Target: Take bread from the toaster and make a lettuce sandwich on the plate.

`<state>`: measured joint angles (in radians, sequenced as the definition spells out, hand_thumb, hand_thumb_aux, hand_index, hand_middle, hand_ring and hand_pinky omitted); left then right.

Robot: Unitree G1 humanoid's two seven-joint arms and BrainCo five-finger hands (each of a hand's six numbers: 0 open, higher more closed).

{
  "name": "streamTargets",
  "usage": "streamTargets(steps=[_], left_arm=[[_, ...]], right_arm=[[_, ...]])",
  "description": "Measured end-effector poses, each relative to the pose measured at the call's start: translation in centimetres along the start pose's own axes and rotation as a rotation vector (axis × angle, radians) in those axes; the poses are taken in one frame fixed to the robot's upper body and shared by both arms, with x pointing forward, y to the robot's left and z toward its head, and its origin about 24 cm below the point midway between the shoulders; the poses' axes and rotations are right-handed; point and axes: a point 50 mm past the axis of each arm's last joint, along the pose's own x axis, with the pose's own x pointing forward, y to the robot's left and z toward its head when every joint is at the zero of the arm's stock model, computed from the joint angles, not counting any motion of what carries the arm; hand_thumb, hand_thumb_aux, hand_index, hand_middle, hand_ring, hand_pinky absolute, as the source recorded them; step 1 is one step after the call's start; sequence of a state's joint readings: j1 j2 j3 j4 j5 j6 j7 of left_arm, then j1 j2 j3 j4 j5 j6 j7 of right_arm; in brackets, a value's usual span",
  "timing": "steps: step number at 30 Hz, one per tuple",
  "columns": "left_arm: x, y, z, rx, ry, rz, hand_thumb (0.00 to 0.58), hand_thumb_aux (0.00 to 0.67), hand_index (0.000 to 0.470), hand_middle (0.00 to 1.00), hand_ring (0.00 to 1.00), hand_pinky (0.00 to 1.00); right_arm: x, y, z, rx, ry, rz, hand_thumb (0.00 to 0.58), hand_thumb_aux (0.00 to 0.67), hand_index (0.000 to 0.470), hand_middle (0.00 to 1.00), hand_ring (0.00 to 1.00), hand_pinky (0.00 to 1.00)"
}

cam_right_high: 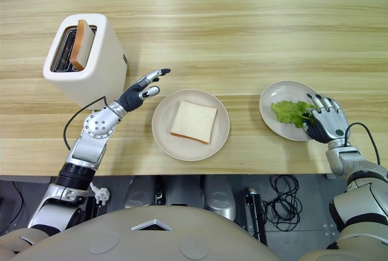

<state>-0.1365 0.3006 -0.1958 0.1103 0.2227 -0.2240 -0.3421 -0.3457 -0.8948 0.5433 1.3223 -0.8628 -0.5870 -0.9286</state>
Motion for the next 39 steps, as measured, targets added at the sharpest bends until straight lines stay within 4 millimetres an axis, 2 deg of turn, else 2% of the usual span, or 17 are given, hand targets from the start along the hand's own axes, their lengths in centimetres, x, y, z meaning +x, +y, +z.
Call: streamTargets(steps=[4, 5, 6, 7, 14, 17, 20, 22, 30, 39], left_arm=[[0.0, 0.0, -0.1, -0.002, 0.004, 0.0, 0.0, 0.0, 0.0, 0.0, 0.0, 0.0], [0.0, 0.0, -0.2, -0.002, 0.005, 0.0, 0.0, 0.0, 0.0, 0.0, 0.0, 0.0], [0.0, 0.0, -0.2, -0.002, 0.005, 0.0, 0.0, 0.0, 0.0, 0.0, 0.0, 0.0], [0.0, 0.0, -0.2, -0.002, 0.004, 0.0, 0.0, 0.0, 0.0, 0.0, 0.0, 0.0], [0.0, 0.0, -0.5, -0.003, 0.009, 0.004, 0.0, 0.0, 0.0, 0.0, 0.0, 0.0], [0.0, 0.1, -0.5, 0.0, 0.004, 0.01, 0.0, 0.0, 0.0, 0.0, 0.0, 0.0], [0.1, 0.2, -0.6, 0.0, 0.006, 0.02, 0.0, 0.0, 0.0, 0.0, 0.0, 0.0], [0.1, 0.4, -0.7, -0.002, 0.013, 0.029, 0.0, 0.0, 0.0, 0.0, 0.0, 0.0], [0.2, 1.2, -0.9, -0.014, 0.011, 0.064, 0.0, 0.0, 0.0, 0.0, 0.0, 0.0], [-0.1, 1.7, -1.7, -0.037, 0.038, 0.094, 0.0, 0.0, 0.0, 0.0, 0.0, 0.0]], right_arm=[[1.0, -0.7, 0.5, 0.024, -0.028, -0.054, 0.58, 0.67, 0.46, 0.0, 0.0, 0.0], [1.3, -1.0, 0.7, 0.033, -0.039, -0.072, 0.58, 0.67, 0.46, 0.05, 0.05, 0.05], [1.6, -1.2, 0.8, 0.04, -0.049, -0.087, 0.58, 0.67, 0.46, 0.89, 0.89, 0.89], [1.9, -1.5, 1.0, 0.049, -0.06, -0.104, 0.58, 0.67, 0.46, 1.0, 1.0, 1.0], [5.6, -5.5, 3.9, 0.161, -0.252, -0.337, 0.58, 0.67, 0.46, 1.0, 1.0, 1.0], [7.2, -7.6, 6.3, 0.208, -0.393, -0.437, 0.58, 0.67, 0.46, 1.0, 1.0, 1.0], [7.9, -8.6, 8.8, 0.246, -0.519, -0.484, 0.58, 0.67, 0.46, 1.0, 1.0, 1.0], [8.1, -8.7, 10.9, 0.274, -0.615, -0.479, 0.58, 0.67, 0.46, 1.0, 1.0, 1.0], [8.0, -9.5, 16.6, 0.347, -0.872, -0.43, 0.58, 0.67, 0.46, 1.0, 1.0, 1.0], [6.9, -9.4, 19.7, 0.414, -1.039, -0.275, 0.58, 0.67, 0.46, 1.0, 1.0, 1.0]])
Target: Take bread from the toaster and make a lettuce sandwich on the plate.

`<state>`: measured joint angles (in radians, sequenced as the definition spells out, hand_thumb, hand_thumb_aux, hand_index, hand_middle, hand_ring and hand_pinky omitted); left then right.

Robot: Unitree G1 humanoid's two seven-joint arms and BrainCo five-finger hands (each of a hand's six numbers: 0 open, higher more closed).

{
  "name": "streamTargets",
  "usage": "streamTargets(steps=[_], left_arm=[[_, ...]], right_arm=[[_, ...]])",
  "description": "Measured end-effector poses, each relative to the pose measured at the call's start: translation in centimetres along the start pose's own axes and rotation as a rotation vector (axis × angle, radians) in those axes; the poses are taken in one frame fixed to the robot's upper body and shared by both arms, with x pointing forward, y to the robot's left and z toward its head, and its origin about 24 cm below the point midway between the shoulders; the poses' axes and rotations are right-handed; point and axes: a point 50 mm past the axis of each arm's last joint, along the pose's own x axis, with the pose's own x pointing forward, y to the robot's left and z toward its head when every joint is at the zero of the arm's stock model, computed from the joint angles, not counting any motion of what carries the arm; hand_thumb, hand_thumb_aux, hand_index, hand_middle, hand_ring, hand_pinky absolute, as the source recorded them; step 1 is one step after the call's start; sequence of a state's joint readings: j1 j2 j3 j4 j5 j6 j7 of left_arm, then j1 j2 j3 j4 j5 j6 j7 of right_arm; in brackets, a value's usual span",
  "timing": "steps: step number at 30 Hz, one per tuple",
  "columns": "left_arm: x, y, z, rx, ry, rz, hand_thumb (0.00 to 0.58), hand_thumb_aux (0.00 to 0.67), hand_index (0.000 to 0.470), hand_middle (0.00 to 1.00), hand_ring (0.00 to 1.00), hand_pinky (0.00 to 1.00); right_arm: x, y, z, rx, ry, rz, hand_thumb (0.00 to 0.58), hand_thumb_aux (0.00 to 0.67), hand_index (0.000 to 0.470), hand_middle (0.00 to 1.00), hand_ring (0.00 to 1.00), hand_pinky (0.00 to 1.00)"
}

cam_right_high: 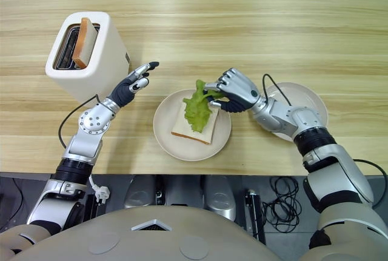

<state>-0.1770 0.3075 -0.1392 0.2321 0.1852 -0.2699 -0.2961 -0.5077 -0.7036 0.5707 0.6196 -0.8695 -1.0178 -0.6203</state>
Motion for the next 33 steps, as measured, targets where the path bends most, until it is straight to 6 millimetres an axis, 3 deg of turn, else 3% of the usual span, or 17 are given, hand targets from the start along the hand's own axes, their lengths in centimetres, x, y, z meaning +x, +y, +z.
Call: streamTargets(steps=[14, 22, 30, 31, 32, 33], left_arm=[[0.0, -0.3, -0.8, -0.013, 0.019, 0.002, 0.0, 0.0, 0.0, 0.0, 0.0, 0.0], [-0.1, -0.5, -1.0, -0.016, 0.027, -0.001, 0.0, 0.0, 0.0, 0.0, 0.0, 0.0], [-0.1, -0.6, -1.1, -0.018, 0.031, -0.006, 0.0, 0.0, 0.0, 0.0, 0.0, 0.0], [-0.1, -0.6, -1.1, -0.019, 0.032, -0.007, 0.0, 0.0, 0.0, 0.0, 0.0, 0.0], [-0.1, -0.6, -1.1, -0.019, 0.032, -0.007, 0.0, 0.0, 0.0, 0.0, 0.0, 0.0], [-0.1, -0.6, -1.2, -0.02, 0.034, -0.007, 0.0, 0.0, 0.0, 0.0, 0.0, 0.0]], right_arm=[[0.7, 1.8, 1.3, 0.196, -0.007, 0.134, 0.58, 0.67, 0.46, 1.0, 1.0, 1.0], [-0.1, 2.7, 0.1, 0.11, 0.1, 0.232, 0.58, 0.67, 0.46, 1.0, 1.0, 1.0], [-0.3, 3.2, -0.5, 0.078, 0.138, 0.222, 0.58, 0.67, 0.46, 1.0, 1.0, 1.0], [-0.2, 3.2, -0.4, 0.078, 0.139, 0.216, 0.577, 0.62, 0.426, 1.0, 1.0, 1.0], [-0.1, 3.3, -0.4, 0.077, 0.139, 0.211, 0.496, 0.415, 0.285, 0.95, 0.95, 0.95], [-0.1, 3.3, -0.5, 0.07, 0.143, 0.206, 0.0, 0.0, 0.0, 0.85, 0.85, 0.85]])
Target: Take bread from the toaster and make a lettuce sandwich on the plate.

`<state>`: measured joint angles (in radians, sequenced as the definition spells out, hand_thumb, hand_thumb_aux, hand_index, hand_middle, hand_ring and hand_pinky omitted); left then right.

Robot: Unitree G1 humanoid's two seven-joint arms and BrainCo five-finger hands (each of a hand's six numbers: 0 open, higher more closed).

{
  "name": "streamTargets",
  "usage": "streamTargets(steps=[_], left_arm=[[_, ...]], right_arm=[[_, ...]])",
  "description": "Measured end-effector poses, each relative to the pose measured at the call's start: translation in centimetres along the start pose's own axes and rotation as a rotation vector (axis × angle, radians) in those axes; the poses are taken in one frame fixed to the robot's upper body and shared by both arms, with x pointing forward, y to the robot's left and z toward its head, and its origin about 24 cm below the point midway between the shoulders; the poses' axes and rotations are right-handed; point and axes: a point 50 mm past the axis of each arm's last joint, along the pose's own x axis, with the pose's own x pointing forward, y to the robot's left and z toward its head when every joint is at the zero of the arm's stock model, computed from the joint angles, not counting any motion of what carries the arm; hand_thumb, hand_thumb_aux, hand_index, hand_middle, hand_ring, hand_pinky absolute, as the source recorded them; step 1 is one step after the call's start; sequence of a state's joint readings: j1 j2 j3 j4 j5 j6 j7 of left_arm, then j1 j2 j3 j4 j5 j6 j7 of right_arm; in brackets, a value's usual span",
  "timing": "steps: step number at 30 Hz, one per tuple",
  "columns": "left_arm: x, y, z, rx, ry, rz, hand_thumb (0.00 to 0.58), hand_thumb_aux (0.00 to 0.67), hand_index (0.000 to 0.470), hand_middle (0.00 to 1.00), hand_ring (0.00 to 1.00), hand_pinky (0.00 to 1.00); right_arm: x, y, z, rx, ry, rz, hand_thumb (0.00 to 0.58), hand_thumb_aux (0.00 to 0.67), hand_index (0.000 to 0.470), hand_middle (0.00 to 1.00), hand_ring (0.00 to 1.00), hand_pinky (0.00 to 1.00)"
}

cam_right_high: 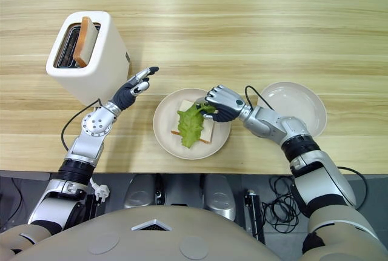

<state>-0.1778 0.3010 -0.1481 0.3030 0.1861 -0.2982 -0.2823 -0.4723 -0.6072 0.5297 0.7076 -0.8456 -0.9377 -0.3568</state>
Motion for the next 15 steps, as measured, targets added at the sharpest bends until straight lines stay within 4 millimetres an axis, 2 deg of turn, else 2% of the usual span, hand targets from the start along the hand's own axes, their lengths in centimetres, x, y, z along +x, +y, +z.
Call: streamTargets(steps=[1, 2, 3, 15], left_arm=[[0.0, 0.0, 0.0, 0.0, 0.001, -0.001, 0.0, 0.0, 0.0, 0.0, 0.0, 0.0], [0.0, 0.0, 0.0, -0.001, 0.001, -0.001, 0.0, 0.0, 0.0, 0.0, 0.0, 0.0], [0.0, 0.0, 0.0, -0.001, 0.002, -0.002, 0.0, 0.0, 0.0, 0.0, 0.0, 0.0], [-0.1, -0.2, -0.1, -0.003, 0.005, -0.007, 0.0, 0.0, 0.0, 0.0, 0.0, 0.0]], right_arm=[[0.0, 0.0, -0.1, -0.003, 0.008, -0.007, 0.0, 0.0, 0.0, 0.85, 0.85, 0.85], [0.0, 0.0, -0.2, -0.006, 0.013, -0.011, 0.0, 0.0, 0.0, 0.75, 0.75, 0.75], [0.0, 0.0, -0.3, -0.008, 0.019, -0.017, 0.0, 0.0, 0.0, 0.74, 0.74, 0.74], [-0.4, -0.9, -1.5, -0.031, 0.081, -0.084, 0.0, 0.0, 0.0, 0.72, 0.72, 0.72]])
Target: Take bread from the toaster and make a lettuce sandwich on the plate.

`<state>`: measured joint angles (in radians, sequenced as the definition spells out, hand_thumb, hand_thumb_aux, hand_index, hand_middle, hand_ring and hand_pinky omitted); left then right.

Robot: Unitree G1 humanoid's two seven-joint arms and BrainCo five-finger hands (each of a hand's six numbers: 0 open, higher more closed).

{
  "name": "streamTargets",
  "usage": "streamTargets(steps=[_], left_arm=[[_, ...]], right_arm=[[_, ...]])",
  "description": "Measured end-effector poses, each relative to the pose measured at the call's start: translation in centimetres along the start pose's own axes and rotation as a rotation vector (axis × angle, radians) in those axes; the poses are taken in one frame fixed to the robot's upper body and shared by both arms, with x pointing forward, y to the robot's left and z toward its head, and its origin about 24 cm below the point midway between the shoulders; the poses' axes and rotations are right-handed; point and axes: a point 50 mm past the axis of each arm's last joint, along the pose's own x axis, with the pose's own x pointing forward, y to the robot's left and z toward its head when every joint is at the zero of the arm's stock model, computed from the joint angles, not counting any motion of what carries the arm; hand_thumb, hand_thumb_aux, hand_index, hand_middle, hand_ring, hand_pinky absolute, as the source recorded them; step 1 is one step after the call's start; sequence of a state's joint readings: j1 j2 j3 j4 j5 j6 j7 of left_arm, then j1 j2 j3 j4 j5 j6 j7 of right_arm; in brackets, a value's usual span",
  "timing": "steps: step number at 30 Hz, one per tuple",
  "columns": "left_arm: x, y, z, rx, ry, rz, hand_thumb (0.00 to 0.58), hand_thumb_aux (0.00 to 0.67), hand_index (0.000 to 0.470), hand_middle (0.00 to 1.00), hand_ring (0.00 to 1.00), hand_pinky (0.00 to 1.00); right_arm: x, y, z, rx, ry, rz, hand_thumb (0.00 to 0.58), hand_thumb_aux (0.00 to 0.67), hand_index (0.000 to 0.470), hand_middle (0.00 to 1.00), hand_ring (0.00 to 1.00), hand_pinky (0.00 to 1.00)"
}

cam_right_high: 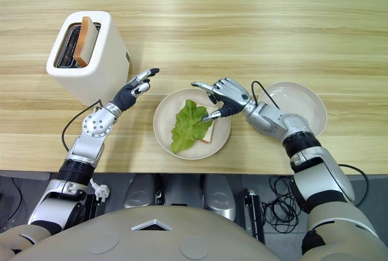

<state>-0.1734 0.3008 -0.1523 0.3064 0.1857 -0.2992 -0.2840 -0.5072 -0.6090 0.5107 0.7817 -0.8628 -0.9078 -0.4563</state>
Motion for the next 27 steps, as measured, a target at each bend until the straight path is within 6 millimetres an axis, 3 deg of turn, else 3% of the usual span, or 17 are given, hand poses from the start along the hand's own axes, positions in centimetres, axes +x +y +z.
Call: streamTargets(steps=[5, 7, 13, 20, 27], left_arm=[[0.0, 0.0, 0.0, -0.001, -0.001, 0.001, 0.0, 0.0, 0.0, 0.0, 0.0, 0.0], [0.0, 0.0, 0.0, -0.001, -0.001, 0.001, 0.0, 0.0, 0.0, 0.0, 0.0, 0.0], [-0.6, 0.5, 1.1, 0.039, -0.064, 0.055, 0.0, 0.0, 0.0, 0.0, 0.0, 0.0], [-2.7, 5.8, 8.0, 0.347, -0.337, 0.431, 0.0, 0.0, 0.0, 0.0, 0.0, 0.0], [-4.8, 9.9, 7.5, 0.708, -0.17, 0.667, 0.0, 0.0, 0.0, 0.0, 0.0, 0.0]], right_arm=[[0.0, -0.3, -0.2, 0.009, 0.014, -0.027, 0.0, 0.0, 0.0, 0.69, 0.69, 0.69], [0.0, -0.2, -0.2, 0.014, 0.019, -0.028, 0.0, 0.0, 0.0, 0.0, 0.0, 0.0], [-0.1, -1.1, -0.7, -0.002, 0.056, -0.121, 0.0, 0.0, 0.0, 0.0, 0.0, 0.0], [-0.5, -3.3, -1.6, -0.003, 0.115, -0.309, 0.0, 0.0, 0.0, 0.0, 0.0, 0.0], [-1.4, -3.8, -1.9, 0.014, 0.156, -0.406, 0.0, 0.0, 0.0, 0.0, 0.0, 0.0]])
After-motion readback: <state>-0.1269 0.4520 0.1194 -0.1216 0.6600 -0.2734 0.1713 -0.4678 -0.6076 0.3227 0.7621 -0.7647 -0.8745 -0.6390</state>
